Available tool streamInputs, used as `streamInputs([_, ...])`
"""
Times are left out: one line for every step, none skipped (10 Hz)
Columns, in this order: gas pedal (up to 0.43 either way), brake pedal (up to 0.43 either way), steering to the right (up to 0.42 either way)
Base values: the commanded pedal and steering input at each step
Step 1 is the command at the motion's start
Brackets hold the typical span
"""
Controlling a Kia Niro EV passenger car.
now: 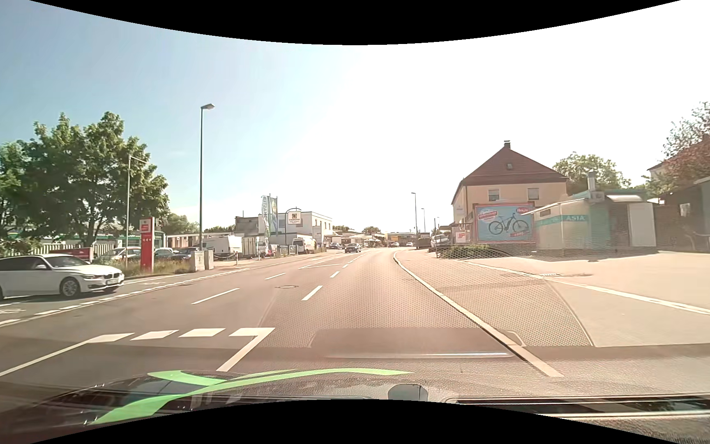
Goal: Follow the waypoints while adhering to traffic rules and regulations
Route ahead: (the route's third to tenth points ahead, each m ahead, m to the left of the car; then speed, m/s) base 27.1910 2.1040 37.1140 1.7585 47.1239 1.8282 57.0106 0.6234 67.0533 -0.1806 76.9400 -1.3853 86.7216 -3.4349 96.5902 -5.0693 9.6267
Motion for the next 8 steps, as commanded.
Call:
streamInputs([0.209,0.0,-0.003])
streamInputs([0.209,0.0,-0.003])
streamInputs([0.209,0.0,-0.004])
streamInputs([0.209,0.0,-0.005])
streamInputs([0.209,0.0,-0.006])
streamInputs([0.209,0.0,-0.01])
streamInputs([0.209,0.0,-0.013])
streamInputs([0.209,0.0,-0.012])
